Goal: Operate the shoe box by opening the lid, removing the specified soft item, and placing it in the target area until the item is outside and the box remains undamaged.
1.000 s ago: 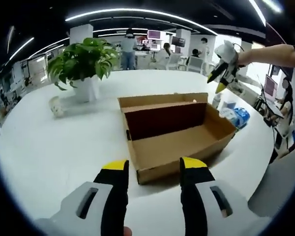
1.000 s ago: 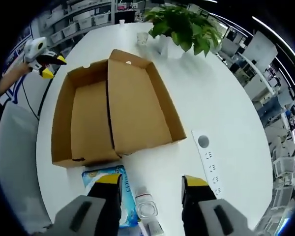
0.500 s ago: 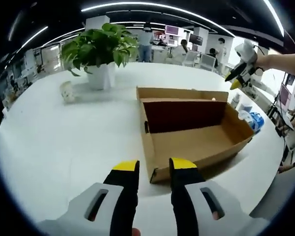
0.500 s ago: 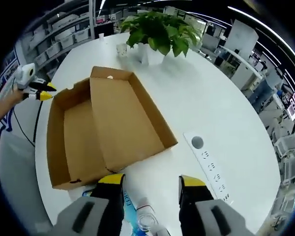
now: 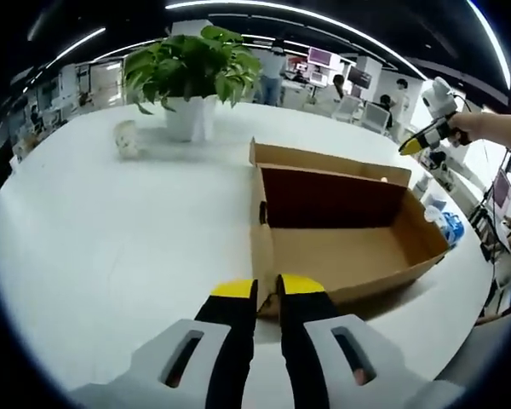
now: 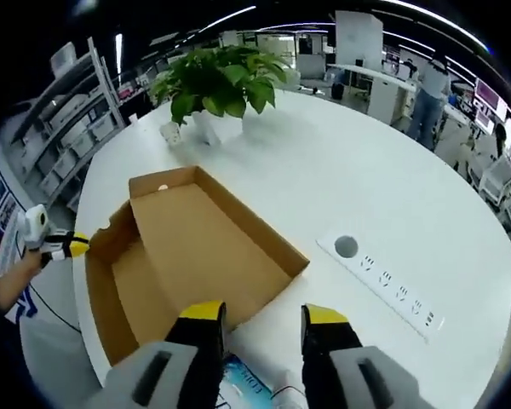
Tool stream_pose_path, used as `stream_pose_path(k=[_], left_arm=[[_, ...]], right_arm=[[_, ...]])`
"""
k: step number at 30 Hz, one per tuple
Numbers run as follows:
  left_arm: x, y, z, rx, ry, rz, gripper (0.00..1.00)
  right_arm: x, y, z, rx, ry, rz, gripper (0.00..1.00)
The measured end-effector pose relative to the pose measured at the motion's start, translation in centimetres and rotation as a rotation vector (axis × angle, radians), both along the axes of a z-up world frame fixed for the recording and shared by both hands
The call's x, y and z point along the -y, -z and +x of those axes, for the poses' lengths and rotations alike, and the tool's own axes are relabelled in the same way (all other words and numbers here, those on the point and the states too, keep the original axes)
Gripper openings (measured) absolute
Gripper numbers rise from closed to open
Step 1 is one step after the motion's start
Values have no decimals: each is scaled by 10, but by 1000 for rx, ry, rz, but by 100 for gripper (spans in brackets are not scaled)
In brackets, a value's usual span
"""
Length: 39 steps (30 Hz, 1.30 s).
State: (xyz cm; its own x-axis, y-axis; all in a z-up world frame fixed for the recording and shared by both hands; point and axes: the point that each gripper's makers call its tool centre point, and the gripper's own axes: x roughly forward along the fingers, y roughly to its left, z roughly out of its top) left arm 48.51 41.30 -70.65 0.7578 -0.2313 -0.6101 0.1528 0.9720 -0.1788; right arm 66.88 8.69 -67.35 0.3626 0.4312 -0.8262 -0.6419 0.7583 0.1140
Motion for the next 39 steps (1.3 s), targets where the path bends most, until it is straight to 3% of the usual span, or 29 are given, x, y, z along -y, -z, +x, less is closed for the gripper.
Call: stream_pose_path(k=[10,21,24,31,34,37,38,39], left_arm=[[3,1,3,14,-39,23,4],[1,2,3,11,-78,35,2],[0,3,3,-1,-79,23,2],[0,3,2,-5,-79,28,2],[0,3,2,-6,-78,31,2],[0,3,2,2,-76,31,2],[-1,3,1,5,-75,24,2],[-1,3,2,2,-77,12,2]], right_arm=[[-15,18,3,-1,68,-23,28],[-7,38,22,20,174,-73,21],[-11,43,23,-15,223,-20,20],[-8,58,26,-41,282,-13,17],[-13,61,23,-87,322,39,11],[-12,62,23,-76,315,11,5],[-5,64,22,-59,286,-49,3],[-11,63,23,-65,302,-20,3]])
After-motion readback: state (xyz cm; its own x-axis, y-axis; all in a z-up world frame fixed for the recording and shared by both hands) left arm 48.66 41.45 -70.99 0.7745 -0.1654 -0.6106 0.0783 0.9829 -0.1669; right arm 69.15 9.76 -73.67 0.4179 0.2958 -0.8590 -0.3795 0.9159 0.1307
